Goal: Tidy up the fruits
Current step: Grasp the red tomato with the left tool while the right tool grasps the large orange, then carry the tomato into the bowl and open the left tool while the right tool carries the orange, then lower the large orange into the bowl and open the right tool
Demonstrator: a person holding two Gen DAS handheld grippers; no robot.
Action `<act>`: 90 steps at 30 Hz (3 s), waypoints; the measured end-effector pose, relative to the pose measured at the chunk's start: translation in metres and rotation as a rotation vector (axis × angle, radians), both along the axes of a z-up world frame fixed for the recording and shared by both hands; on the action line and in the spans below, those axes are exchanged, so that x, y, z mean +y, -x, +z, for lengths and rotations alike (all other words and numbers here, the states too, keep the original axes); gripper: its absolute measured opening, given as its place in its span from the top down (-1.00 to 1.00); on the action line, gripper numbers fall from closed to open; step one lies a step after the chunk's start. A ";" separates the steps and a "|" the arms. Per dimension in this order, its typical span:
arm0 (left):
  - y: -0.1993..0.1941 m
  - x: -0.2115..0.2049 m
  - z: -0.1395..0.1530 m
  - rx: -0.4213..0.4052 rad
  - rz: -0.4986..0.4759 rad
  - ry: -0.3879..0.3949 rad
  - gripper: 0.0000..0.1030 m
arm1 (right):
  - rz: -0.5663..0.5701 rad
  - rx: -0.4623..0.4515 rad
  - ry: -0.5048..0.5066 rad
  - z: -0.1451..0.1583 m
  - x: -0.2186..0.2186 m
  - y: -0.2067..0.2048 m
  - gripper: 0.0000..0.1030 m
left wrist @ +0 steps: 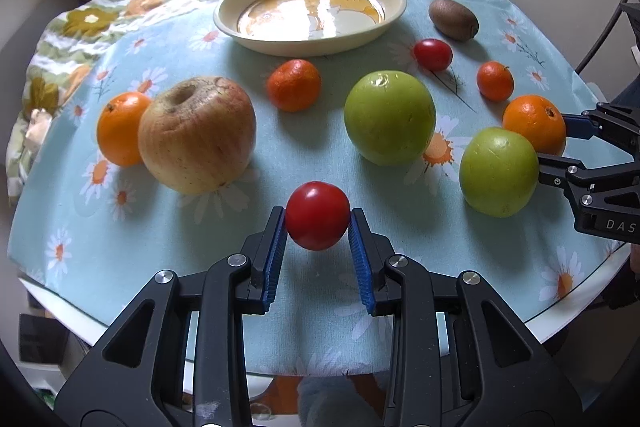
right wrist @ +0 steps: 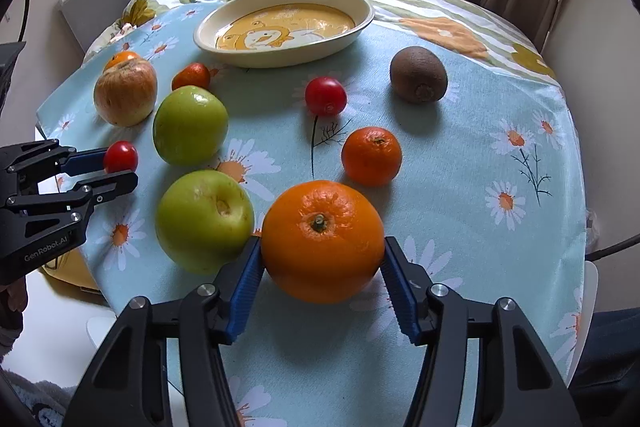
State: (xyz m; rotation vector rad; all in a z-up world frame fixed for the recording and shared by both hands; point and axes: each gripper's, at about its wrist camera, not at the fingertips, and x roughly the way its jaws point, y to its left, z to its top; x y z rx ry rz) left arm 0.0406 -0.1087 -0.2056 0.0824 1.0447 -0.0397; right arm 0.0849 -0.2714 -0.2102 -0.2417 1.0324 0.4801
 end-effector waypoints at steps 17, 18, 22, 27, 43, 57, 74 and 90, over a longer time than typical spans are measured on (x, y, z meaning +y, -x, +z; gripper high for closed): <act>-0.005 0.009 0.079 -0.137 0.064 0.018 0.29 | -0.002 -0.068 -0.068 0.063 -0.001 -0.006 -0.05; -0.009 0.011 0.084 -0.146 0.068 0.019 0.29 | -0.006 -0.071 -0.072 0.066 0.001 -0.009 -0.05; -0.030 0.023 0.100 -0.182 0.061 0.018 0.29 | -0.027 -0.079 -0.100 0.080 0.007 -0.024 -0.05; -0.066 0.041 0.113 -0.207 0.019 0.024 0.29 | -0.058 -0.108 -0.107 0.096 0.021 -0.046 -0.05; -0.222 0.072 0.093 -0.155 -0.237 0.059 0.30 | -0.279 -0.105 -0.126 0.103 0.074 -0.131 -0.05; -0.293 0.036 0.028 0.001 -0.428 0.006 0.29 | -0.436 -0.062 -0.105 0.085 0.074 -0.166 -0.05; -0.279 0.044 0.047 -0.051 -0.451 0.043 -1.00 | -0.493 -0.062 -0.100 0.090 0.065 -0.174 -0.05; -0.245 0.116 0.066 -0.056 -0.270 0.038 -1.00 | -0.356 -0.006 -0.110 0.070 0.092 -0.196 -0.05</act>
